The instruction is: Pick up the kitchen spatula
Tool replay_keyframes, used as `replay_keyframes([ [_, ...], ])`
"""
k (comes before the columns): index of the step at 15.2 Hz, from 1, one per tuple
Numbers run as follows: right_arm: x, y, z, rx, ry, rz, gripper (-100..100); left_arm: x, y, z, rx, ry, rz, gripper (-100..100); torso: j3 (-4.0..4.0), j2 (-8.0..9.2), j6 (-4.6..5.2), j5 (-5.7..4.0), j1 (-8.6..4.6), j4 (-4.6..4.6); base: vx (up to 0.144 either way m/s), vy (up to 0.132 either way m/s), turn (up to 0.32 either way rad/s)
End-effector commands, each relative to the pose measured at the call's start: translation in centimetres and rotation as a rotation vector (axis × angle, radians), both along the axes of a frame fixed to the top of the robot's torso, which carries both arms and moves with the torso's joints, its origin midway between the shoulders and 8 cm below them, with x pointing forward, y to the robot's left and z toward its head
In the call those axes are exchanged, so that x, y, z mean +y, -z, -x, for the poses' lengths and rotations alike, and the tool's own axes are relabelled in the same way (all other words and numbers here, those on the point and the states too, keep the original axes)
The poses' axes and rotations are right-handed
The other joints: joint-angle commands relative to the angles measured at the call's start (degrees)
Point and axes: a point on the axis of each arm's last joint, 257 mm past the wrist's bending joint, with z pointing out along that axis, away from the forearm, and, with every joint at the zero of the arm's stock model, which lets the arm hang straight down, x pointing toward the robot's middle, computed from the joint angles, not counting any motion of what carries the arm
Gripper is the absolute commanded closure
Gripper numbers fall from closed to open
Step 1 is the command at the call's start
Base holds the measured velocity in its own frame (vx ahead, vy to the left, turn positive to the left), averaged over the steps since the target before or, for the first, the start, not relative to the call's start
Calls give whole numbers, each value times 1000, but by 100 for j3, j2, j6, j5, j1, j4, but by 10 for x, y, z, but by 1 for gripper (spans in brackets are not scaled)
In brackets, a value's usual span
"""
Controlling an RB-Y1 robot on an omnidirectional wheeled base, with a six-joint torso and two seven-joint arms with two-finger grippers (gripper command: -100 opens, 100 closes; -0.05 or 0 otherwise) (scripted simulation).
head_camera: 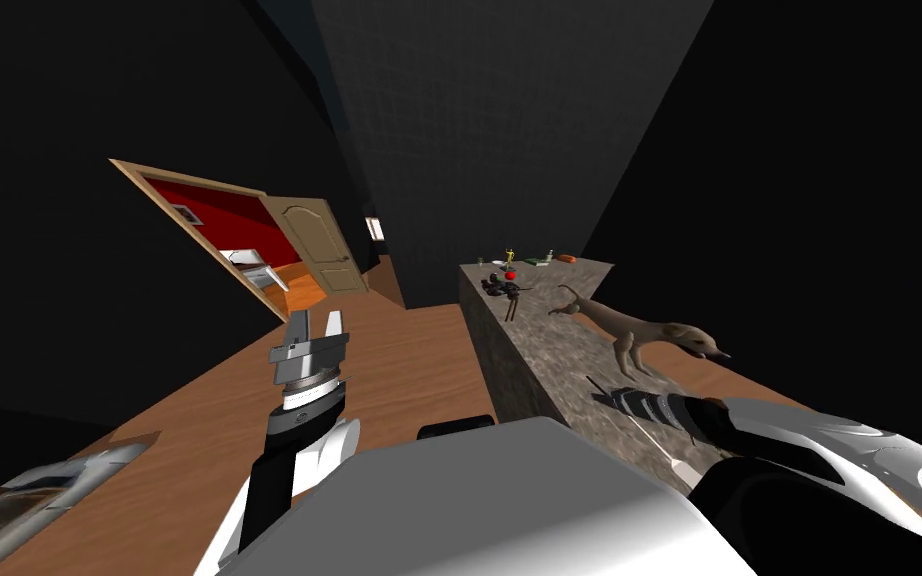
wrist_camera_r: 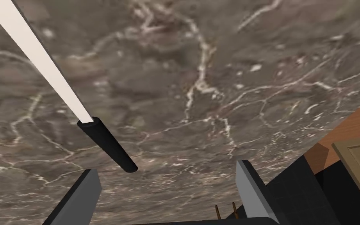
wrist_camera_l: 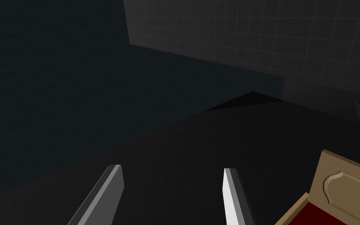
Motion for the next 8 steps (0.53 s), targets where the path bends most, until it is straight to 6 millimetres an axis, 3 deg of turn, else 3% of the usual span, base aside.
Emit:
replay_keyframes([
  [1,-20,4,27,76,-2,50,-100,0,0,0,0,0,0,0,0,0,0,0,0,0,-52,-1,113],
  [4,-44,9,64,181,-3,106,-100,0,0,0,0,0,0,0,7,13,0,0,1,3,-72,3,99],
  [6,-44,9,64,181,-3,106,-100,0,0,0,0,0,0,0,8,13,3,0,4,4,-46,7,21],
  [7,-53,10,82,228,-2,126,-100,0,0,0,0,0,0,0,6,9,3,0,4,3,-35,9,23],
  [8,-46,9,68,194,-1,112,-100,0,0,0,0,0,0,0,4,7,2,1,4,2,-24,5,12],
])
